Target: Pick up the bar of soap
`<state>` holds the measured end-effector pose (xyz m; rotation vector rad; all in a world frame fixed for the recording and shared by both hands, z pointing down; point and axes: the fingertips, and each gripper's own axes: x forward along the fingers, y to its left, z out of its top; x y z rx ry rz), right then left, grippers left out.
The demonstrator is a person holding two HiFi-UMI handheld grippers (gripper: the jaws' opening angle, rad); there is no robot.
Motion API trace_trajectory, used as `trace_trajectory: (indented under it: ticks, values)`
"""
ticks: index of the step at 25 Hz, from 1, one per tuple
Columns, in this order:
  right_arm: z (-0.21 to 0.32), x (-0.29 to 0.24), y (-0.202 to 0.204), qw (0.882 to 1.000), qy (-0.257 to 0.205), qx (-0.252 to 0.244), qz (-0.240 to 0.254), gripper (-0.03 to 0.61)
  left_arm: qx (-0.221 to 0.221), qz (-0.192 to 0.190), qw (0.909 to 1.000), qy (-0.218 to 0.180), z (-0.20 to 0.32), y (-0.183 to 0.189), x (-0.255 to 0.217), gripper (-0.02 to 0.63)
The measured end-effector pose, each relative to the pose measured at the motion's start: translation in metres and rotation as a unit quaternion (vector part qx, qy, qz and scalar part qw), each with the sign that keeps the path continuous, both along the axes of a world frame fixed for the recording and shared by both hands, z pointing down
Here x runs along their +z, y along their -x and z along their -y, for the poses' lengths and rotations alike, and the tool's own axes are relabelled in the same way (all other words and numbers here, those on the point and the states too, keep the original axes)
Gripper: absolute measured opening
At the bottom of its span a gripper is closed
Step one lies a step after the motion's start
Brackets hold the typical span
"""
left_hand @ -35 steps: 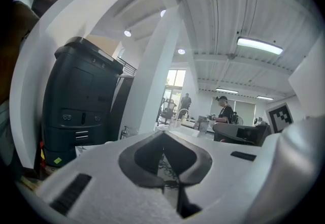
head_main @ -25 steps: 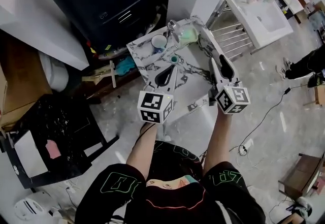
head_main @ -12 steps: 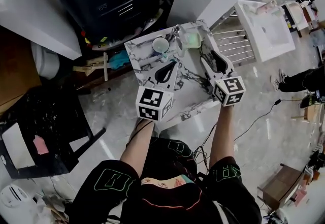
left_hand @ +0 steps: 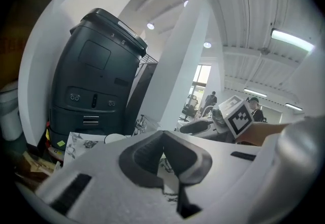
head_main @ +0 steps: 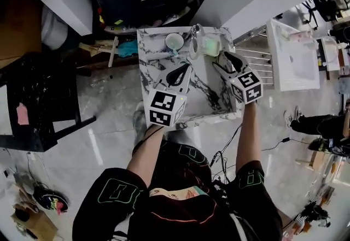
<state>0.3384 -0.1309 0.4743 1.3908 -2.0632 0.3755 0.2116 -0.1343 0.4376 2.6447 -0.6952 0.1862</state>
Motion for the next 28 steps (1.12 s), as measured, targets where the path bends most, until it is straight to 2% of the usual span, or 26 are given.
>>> trace_trajectory:
  ticks: [5, 9, 15, 21, 28]
  values:
    - [0.014, 0.024, -0.011, 0.998, 0.030, -0.044, -0.018, 0.259, -0.038, 0.003, 0.9992, -0.009, 0.004, 0.004, 0.001, 0.003]
    - [0.029, 0.042, -0.018, 0.994, 0.056, -0.081, -0.040, 0.258, -0.052, 0.012, 0.9985, -0.009, 0.002, 0.005, 0.008, 0.003]
    - [0.054, 0.065, -0.030, 0.989, 0.085, -0.098, -0.064, 0.253, -0.055, 0.026, 0.9980, -0.016, 0.001, 0.006, 0.015, 0.003]
    - [0.070, 0.095, -0.035, 0.982, 0.120, -0.120, -0.087, 0.253, -0.088, 0.026, 0.9958, -0.004, 0.010, 0.025, 0.026, 0.003]
    - [0.081, 0.120, -0.043, 0.971, 0.168, -0.135, -0.105, 0.256, -0.091, 0.033, 0.9952, 0.014, 0.007, 0.030, 0.043, 0.003]
